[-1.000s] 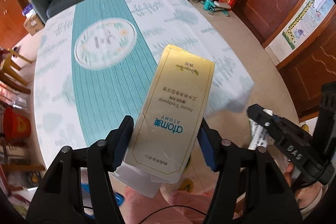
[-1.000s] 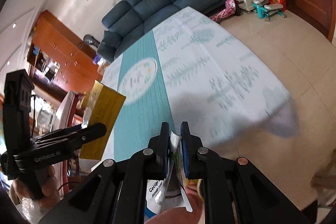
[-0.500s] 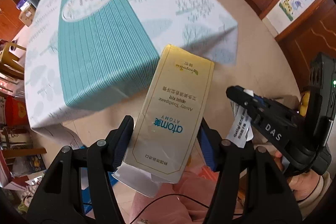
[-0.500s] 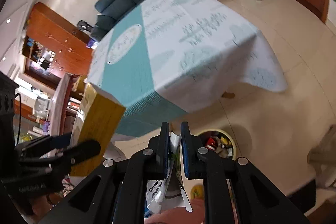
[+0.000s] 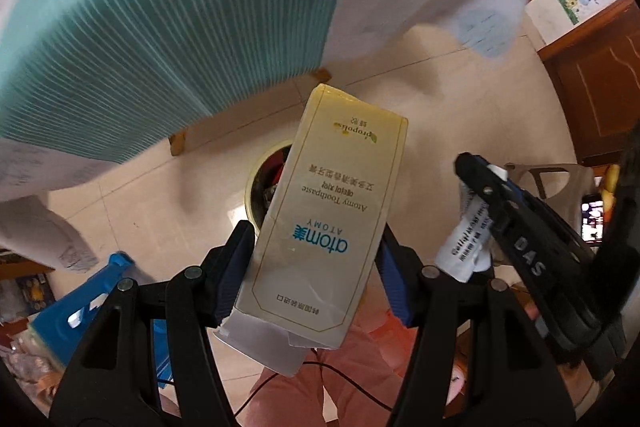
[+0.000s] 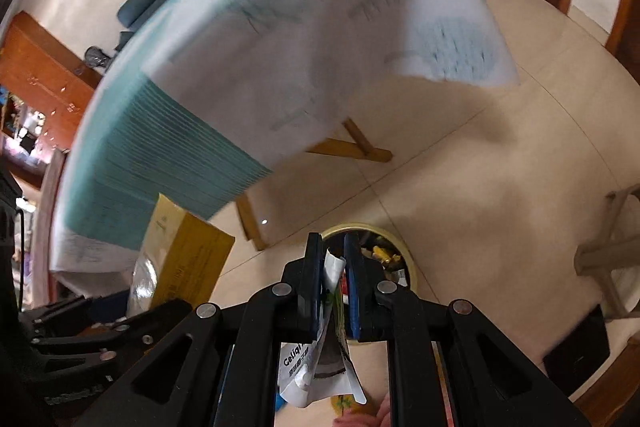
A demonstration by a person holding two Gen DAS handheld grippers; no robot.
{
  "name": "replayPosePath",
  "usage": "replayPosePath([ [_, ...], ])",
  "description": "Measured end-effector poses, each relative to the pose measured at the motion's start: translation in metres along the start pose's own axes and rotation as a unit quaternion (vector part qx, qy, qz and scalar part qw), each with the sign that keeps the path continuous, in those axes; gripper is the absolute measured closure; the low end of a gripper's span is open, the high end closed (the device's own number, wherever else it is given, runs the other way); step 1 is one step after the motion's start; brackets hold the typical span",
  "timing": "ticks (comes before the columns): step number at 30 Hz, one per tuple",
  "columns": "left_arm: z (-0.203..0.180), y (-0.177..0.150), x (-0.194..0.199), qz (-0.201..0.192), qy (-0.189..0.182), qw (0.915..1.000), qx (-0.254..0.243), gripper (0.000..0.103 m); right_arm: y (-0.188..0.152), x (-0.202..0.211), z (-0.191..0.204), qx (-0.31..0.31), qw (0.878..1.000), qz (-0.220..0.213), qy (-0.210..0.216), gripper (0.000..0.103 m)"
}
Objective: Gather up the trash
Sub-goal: 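Carry the toothpaste box and clear packet down over the trash bin, then open both tools to drop the box and packet into the bin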
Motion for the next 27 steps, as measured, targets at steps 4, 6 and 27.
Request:
replayPosePath([
  [4,0.012,-0.003,-0.058,0.009,-0.009,0.9999,0.006,0.046,-0.015,-0.043,-0.017,-0.015,1.000,-0.012,-0.018,0.093],
  [6,0.017,-0.006,-0.082,0.015,-0.010,0.9998,0.009,0.046,-0.020,-0.061,-0.026,-0.022,0.999,-0.021,-0.025,0.093],
  [27,0.020,-0.013,-0.228,0.034,-0.026,0.9987,0.026,0.022,-0.038,-0.166,-0.077,-0.034,0.996,-0.072,-0.045,0.093],
])
Point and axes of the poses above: each gripper's, at about its wrist camera, not at the fingertips, and x roughly against the way its jaws point, z to its left, y to its top, the point moved 3 cm from there along -x, roughly the way its jaws point, and after that the axes turned 14 degrees about -x, right-handed, at the moved point
